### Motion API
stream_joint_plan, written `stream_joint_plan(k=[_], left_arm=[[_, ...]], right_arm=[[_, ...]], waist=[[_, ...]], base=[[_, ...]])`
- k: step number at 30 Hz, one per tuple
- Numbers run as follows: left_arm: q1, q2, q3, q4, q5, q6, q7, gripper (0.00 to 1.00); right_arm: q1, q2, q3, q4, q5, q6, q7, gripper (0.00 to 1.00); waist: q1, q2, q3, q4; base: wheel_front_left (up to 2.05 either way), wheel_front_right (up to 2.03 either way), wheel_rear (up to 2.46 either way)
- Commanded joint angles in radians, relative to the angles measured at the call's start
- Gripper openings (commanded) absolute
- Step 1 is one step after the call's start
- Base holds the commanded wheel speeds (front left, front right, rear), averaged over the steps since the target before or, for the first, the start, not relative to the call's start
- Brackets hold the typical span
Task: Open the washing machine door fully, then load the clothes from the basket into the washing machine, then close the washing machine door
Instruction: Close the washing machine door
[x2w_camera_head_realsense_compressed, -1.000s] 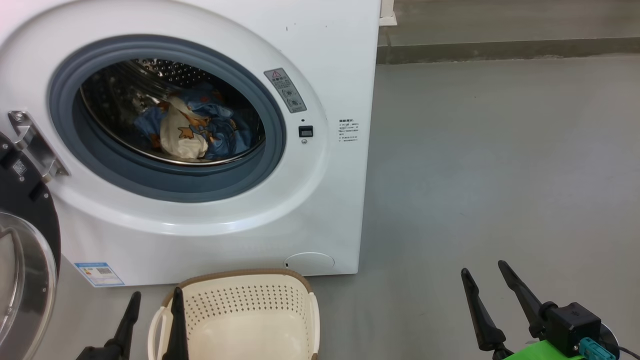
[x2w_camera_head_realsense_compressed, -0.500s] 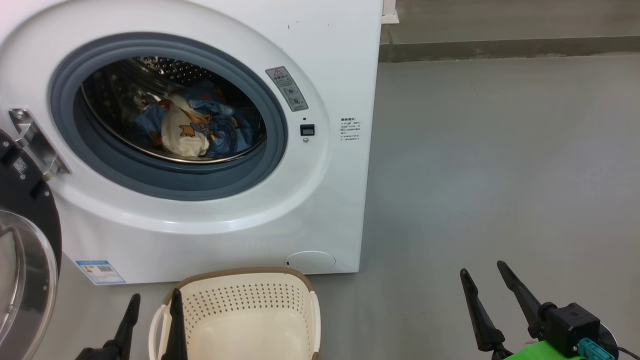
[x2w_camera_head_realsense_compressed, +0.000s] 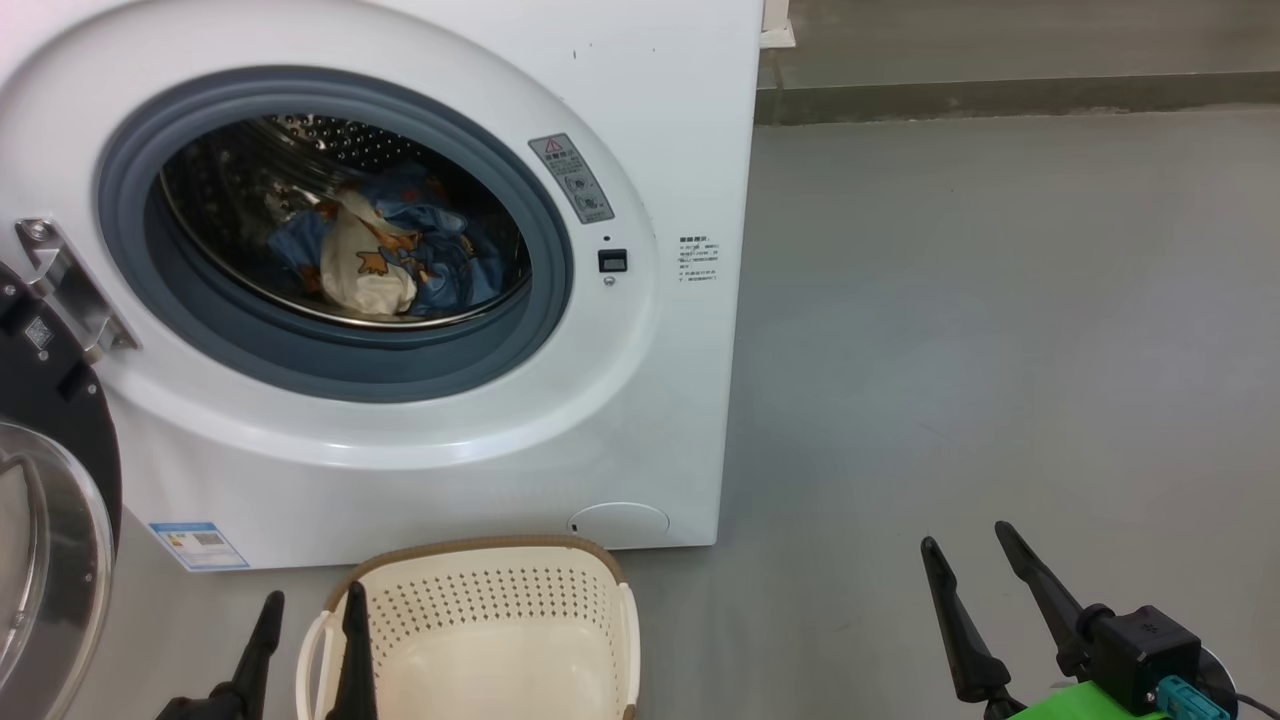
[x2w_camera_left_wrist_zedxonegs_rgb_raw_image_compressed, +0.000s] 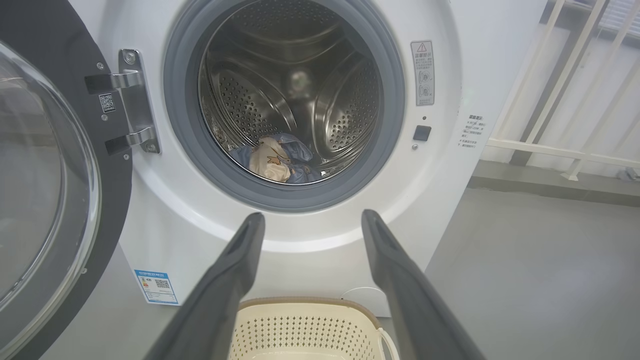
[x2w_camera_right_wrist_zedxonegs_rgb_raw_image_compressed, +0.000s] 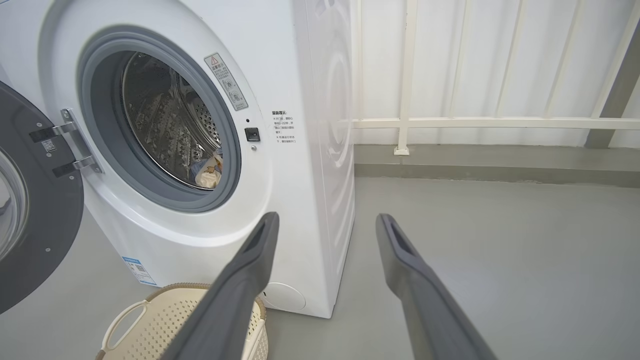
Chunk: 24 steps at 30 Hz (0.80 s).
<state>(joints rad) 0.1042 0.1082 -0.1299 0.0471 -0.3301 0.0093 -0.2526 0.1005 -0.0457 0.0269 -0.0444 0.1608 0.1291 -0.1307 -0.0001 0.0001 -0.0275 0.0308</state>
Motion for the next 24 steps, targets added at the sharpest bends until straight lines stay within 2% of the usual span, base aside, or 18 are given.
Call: stream_joint_plan(k=[1, 24], left_arm=[[-0.022, 0.002, 0.039, -0.017, 0.009, -0.004, -0.009, 1.00], [-0.023, -0.014, 0.062, 0.006, 0.016, -0.030, -0.009, 1.00]], right_arm=[[-0.033, -0.004, 0.025, -0.025, -0.005, 0.002, -0.005, 1.00], [-0.033, -0.004, 0.029, -0.024, -0.007, 0.002, -0.002, 1.00]], waist=[[0.0001, -0.0001, 0.000, 0.000], [0.0001, -0.0001, 0.005, 0.004]], base=[[0.00, 0.00, 0.00], [0.00, 0.00, 0.00]])
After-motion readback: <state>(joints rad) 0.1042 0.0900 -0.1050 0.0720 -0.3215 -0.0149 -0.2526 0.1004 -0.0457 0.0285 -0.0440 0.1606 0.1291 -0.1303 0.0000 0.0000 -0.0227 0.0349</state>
